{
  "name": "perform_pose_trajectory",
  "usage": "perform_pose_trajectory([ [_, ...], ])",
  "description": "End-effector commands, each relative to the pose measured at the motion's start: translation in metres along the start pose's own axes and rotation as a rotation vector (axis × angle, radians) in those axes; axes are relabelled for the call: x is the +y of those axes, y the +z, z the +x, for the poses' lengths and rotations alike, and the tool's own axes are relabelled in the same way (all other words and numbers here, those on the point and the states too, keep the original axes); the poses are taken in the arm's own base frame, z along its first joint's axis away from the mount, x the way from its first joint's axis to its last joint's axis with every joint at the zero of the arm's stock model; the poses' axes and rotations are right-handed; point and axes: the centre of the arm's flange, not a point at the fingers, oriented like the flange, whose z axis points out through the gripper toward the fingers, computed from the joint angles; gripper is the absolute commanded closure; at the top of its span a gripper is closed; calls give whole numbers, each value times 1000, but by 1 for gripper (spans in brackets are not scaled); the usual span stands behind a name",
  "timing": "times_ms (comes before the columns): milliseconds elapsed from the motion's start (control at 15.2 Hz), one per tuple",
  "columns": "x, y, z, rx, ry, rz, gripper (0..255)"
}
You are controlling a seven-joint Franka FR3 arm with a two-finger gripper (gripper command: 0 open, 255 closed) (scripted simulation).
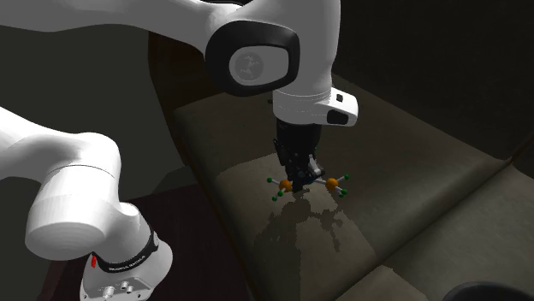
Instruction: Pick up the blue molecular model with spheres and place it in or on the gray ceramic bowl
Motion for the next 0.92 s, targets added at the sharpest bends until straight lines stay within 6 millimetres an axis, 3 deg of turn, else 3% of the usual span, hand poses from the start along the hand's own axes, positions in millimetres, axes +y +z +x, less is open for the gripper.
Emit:
perform_pose_trajectory([
  [0,0,0,0,0,0,0,255],
  [858,5,-68,-1,0,0,0,255],
])
